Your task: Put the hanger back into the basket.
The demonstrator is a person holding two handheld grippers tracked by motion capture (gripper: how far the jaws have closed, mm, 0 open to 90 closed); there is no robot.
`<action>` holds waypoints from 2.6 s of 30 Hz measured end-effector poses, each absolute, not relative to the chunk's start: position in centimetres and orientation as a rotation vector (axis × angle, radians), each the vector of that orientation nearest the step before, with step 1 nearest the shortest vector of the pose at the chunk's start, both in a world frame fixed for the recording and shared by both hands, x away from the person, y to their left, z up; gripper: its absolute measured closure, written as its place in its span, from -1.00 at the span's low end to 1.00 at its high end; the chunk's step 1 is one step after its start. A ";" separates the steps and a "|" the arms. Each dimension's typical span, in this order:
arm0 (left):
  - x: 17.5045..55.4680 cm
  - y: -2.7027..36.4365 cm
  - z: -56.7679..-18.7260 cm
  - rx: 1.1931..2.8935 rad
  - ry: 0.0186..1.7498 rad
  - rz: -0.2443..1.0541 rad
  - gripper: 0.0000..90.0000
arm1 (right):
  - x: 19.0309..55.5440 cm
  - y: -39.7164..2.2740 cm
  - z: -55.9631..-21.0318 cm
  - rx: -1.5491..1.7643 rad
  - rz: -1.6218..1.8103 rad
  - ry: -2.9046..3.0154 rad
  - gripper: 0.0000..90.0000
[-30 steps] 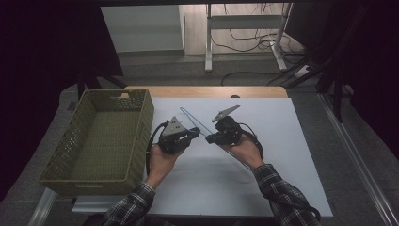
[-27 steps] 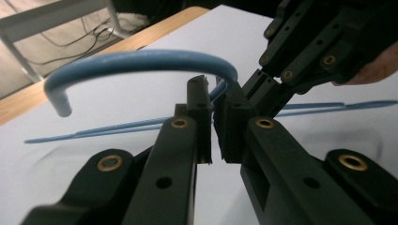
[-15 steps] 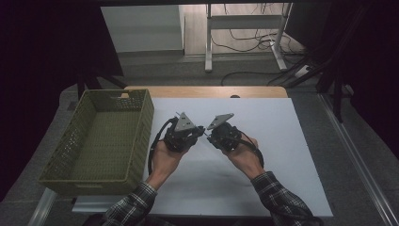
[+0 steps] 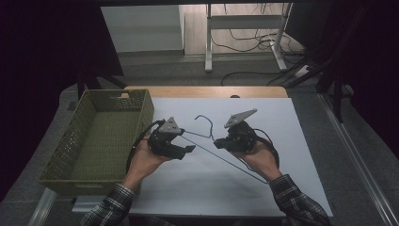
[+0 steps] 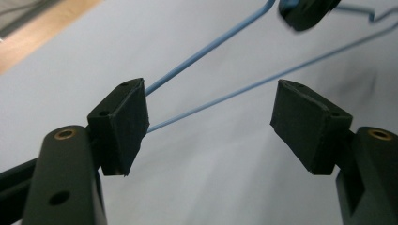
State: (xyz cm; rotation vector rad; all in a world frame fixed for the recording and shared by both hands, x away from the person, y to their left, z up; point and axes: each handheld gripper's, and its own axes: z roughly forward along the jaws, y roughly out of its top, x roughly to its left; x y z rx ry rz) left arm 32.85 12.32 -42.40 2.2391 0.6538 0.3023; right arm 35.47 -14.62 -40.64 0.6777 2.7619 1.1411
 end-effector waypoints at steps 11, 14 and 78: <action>33.5 10.8 -41.9 2.369 0.426 0.236 0.11 | 34.0 -15.1 -40.3 0.576 1.201 2.887 0.92; 33.5 10.5 -41.8 2.389 0.373 0.214 0.24 | 33.8 -15.0 -40.2 0.546 1.197 2.912 0.92; 33.5 26.3 -33.9 2.129 1.089 0.411 0.95 | 29.3 -26.0 -41.4 1.010 1.272 2.424 -0.85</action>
